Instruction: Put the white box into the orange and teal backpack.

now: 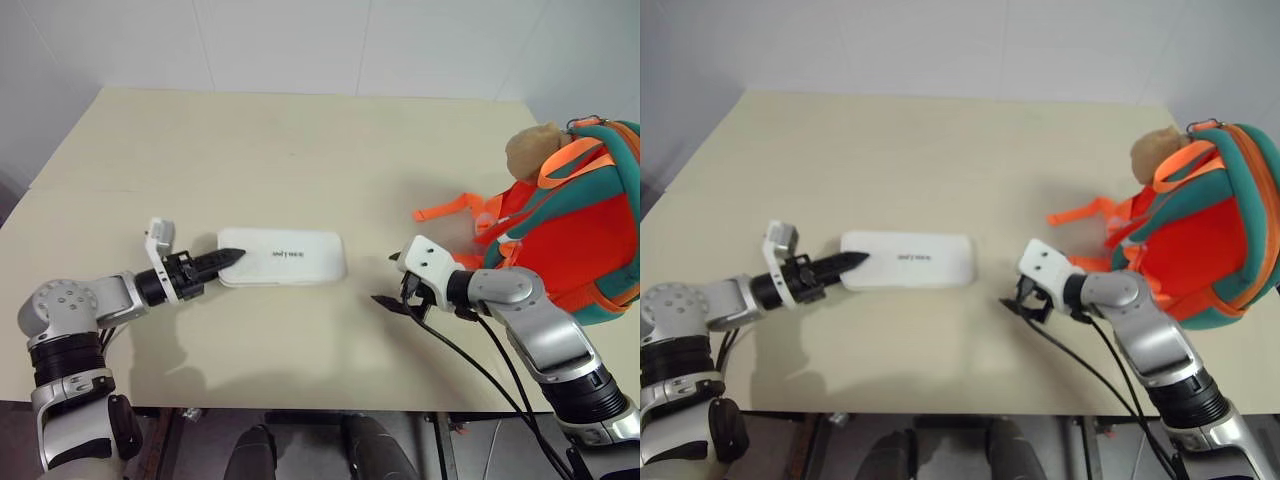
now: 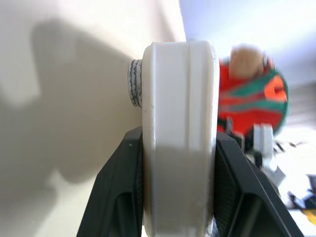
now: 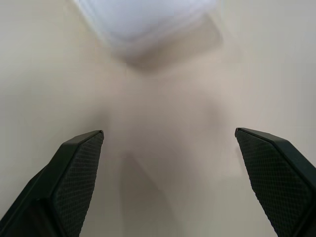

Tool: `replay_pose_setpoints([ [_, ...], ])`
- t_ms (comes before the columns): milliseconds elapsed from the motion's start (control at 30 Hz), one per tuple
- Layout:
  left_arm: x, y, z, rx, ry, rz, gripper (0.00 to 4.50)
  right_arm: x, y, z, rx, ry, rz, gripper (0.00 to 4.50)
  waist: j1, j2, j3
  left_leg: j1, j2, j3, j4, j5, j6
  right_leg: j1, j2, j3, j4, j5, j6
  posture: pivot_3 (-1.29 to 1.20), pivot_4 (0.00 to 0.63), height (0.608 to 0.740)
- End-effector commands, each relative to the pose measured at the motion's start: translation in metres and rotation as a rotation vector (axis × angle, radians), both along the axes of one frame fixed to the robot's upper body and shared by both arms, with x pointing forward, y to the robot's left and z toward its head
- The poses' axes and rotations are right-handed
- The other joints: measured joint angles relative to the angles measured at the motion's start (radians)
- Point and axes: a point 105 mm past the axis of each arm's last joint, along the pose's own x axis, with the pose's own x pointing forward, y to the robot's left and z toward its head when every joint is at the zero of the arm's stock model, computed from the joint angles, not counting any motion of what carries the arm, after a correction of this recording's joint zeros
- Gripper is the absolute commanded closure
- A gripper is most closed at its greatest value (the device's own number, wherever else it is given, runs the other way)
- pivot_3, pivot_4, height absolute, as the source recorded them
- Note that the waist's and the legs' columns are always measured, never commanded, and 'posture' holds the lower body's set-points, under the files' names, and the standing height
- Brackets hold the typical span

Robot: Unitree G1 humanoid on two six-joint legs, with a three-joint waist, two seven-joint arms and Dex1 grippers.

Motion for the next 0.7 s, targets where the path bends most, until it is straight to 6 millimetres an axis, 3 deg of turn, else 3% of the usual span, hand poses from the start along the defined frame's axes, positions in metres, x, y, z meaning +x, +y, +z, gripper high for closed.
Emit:
replay_pose_setpoints([
  [33,0.000,-0.006,0.029,0.006,-0.165,0.023,3.15,0.001,-0.003,0.013,0.032,-0.064,-0.032,0.00,0.005,0.000,0.000,0.000,0.000,0.000,0.000,0.000,0.000,0.000,0.000,0.000,0.000,0.000,0.000,0.00,0.150,0.740],
  [267,-0.006,-0.019,0.056,0.051,-0.441,0.077,3.15,0.012,-0.011,0.024,0.104,-0.152,-0.171,0.00,0.004,0.000,0.000,-0.001,0.000,0.000,-0.001,-0.001,-0.001,0.000,0.000,0.000,-0.004,0.000,0.000,0.00,0.150,0.740],
  [467,-0.005,-0.029,0.075,0.013,-0.668,0.155,3.16,0.026,-0.010,0.042,0.261,-0.286,-0.412,0.00,0.004,0.000,0.000,-0.001,0.001,0.001,-0.003,-0.001,-0.001,0.000,0.000,0.000,-0.004,0.000,0.000,0.00,0.150,0.740],
  [600,-0.003,-0.036,0.080,-0.017,-0.734,0.182,3.16,0.027,-0.023,0.058,0.357,-0.402,-0.587,0.00,0.005,0.000,0.000,-0.001,0.001,0.001,-0.003,-0.001,-0.001,0.000,0.000,0.001,-0.005,0.000,0.000,0.00,0.150,0.740],
  [700,-0.003,-0.046,0.076,-0.019,-0.723,0.138,3.16,0.024,-0.047,0.064,0.369,-0.484,-0.758,0.00,0.006,0.000,0.000,-0.001,0.001,0.001,-0.004,-0.001,-0.001,0.000,0.000,0.000,-0.006,0.000,0.000,0.00,0.150,0.740],
])
